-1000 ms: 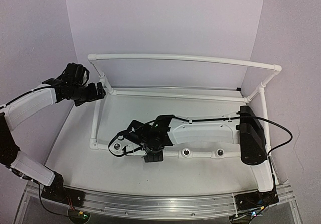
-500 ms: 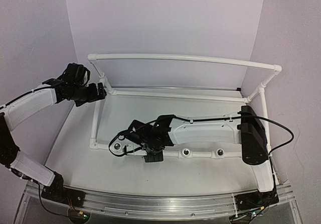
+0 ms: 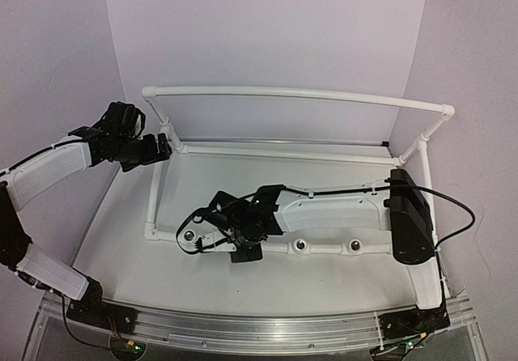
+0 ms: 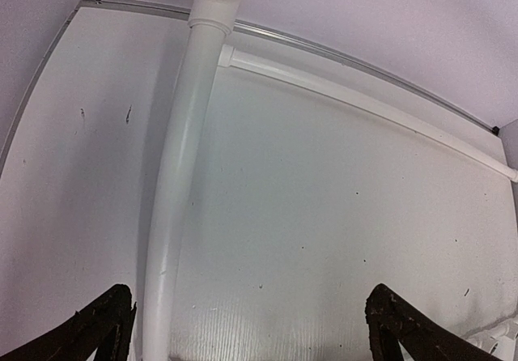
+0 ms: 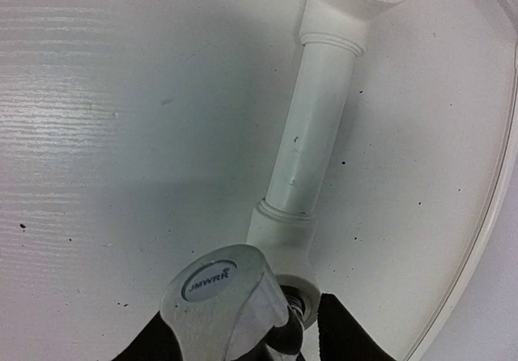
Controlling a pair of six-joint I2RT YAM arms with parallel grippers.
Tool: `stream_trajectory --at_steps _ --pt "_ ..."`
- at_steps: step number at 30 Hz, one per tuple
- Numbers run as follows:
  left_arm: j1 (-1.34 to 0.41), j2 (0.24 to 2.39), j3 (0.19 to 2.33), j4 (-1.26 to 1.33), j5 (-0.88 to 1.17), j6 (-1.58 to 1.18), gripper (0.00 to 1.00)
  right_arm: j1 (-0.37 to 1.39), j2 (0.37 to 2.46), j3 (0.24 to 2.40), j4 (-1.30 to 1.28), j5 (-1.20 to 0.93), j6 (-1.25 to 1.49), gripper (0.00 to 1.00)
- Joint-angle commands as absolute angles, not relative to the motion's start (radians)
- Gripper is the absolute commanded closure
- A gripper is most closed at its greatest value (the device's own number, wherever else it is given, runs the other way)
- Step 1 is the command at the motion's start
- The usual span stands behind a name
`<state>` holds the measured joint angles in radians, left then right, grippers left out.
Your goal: Install the water faucets
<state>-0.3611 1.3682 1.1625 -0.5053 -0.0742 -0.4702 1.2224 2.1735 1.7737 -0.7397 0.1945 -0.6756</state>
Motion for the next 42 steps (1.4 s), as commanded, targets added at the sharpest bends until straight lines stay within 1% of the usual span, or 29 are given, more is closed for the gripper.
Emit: stream_trajectory --at_steps 1,5,9,15,20,25,33,42 --pt "-0.365 1.354 1.167 -0.488 -0.083 -0.467 0.0 1.223 2.181 1.801 -0.727 0.179 -0.763 0.54" --pt "-0.366 1.354 1.171 -0.487 -0.081 -0.466 0.0 1.223 2.178 1.796 -0.73 0.207 -0.829 0.67" --pt "-0.367 1.353 1.168 -0.484 -0.08 -0.469 0.0 1.224 2.175 1.809 -0.746 0.225 -0.875 0.76" --pt "-0.368 1.348 1.165 -0.483 -0.08 -0.469 0.0 1.236 2.185 1.829 -0.793 0.248 -0.931 0.85" --pt "-0.368 1.343 1.164 -0.483 -0.083 -0.469 0.0 1.245 2.184 1.83 -0.815 0.243 -0.969 0.99" --pt "-0.37 1.341 1.161 -0.481 -0.08 -0.469 0.0 1.251 2.179 1.836 -0.826 0.246 -1.047 1.0" --pt "-0.373 1.345 1.162 -0.481 -0.078 -0.467 0.0 1.255 2.164 1.834 -0.847 0.226 -1.248 1.0" --pt "-0.373 1.344 1.158 -0.479 -0.081 -0.459 0.0 1.267 2.171 1.816 -0.85 0.238 -1.341 1.0"
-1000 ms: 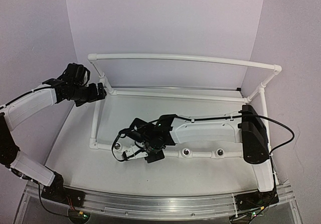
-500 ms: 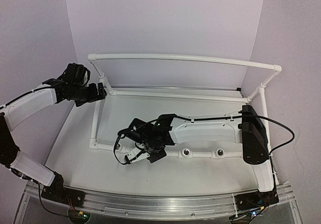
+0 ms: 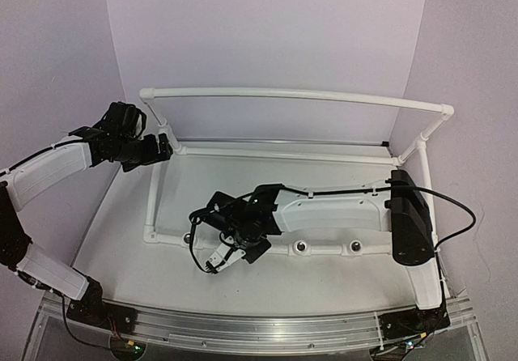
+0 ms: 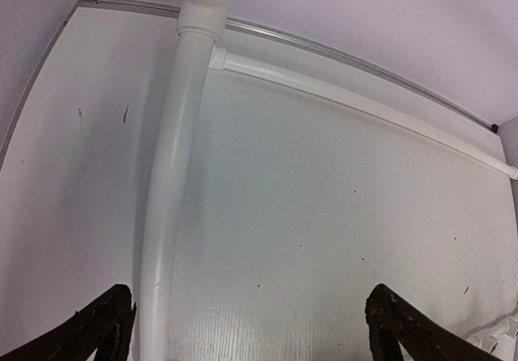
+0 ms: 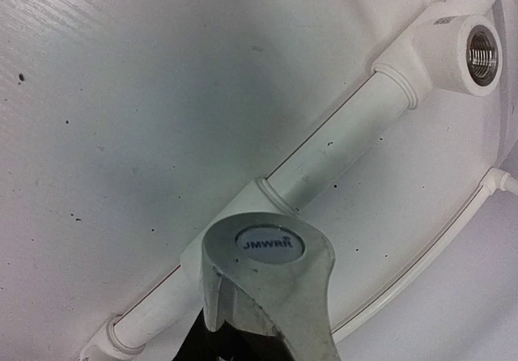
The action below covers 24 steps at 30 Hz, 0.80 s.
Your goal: Install the water faucets
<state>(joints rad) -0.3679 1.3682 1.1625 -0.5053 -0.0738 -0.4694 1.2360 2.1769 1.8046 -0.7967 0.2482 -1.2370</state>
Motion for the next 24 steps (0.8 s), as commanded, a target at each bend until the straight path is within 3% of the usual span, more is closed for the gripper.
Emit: stream_trajectory --at_steps 1,15,24 --pt "-0.373 1.344 1.158 -0.479 -0.082 -0.458 0.0 1.268 2.173 1.818 -0.85 0.242 -1.344 1.0" --pt "-0.375 1.346 1.165 -0.482 -0.077 -0.453 0.0 1.269 2.15 1.786 -0.834 0.268 -1.444 1.0" --pt "-0.376 1.336 1.165 -0.486 -0.081 -0.458 0.0 1.264 2.181 1.81 -0.821 0.264 -1.08 1.0"
